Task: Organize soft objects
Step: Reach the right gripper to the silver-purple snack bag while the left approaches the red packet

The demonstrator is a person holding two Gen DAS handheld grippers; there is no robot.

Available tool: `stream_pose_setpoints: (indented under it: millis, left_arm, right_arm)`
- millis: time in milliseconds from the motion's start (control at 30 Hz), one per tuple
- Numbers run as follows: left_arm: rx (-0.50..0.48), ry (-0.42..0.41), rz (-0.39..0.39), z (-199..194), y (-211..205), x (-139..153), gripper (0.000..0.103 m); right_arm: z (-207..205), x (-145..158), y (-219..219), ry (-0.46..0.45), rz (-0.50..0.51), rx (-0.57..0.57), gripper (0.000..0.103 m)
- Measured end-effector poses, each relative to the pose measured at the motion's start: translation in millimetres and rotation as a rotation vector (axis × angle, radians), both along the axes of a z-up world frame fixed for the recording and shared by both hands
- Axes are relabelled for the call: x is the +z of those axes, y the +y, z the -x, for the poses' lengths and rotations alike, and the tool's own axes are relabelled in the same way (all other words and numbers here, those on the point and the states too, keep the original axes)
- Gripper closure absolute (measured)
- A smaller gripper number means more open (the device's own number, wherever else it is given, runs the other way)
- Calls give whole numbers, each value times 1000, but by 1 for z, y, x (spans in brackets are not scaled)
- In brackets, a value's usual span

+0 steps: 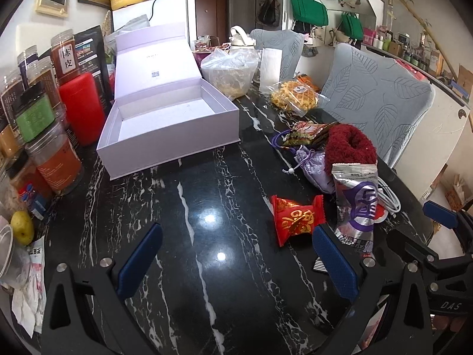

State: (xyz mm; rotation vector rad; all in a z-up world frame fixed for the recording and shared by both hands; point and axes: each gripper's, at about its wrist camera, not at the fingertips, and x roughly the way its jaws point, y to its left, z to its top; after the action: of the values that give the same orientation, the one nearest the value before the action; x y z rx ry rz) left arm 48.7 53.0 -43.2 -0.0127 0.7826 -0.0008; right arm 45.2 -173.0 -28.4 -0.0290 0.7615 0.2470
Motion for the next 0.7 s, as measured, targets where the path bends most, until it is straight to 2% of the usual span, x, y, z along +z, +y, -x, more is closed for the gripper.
stream_pose_setpoints:
  millis: [133, 300, 533, 600, 633, 700]
  left_arm:
    - [-7, 2, -18, -9, 4, -4, 0]
    - [-19, 3, -34, -14, 6, -8, 0]
    - [-27, 15, 10, -21, 15, -12, 0]
    - [-32, 12, 25, -22, 16, -12, 0]
    - [-35, 10, 31, -23, 16, -12, 0]
    - [-43, 6, 42, -23, 17, -11, 0]
  right_arm:
    - [-14, -5, 9, 27, -28, 21, 2]
    - [-30, -14, 20, 63, -28, 29, 14]
    - [-46, -30, 30, 151, -33, 48, 37]
    - [-49, -32, 30, 169, -61, 60, 50]
    - [-49, -33, 30, 168, -70, 66, 62]
    - [-48, -31, 32, 161, -68, 76, 64]
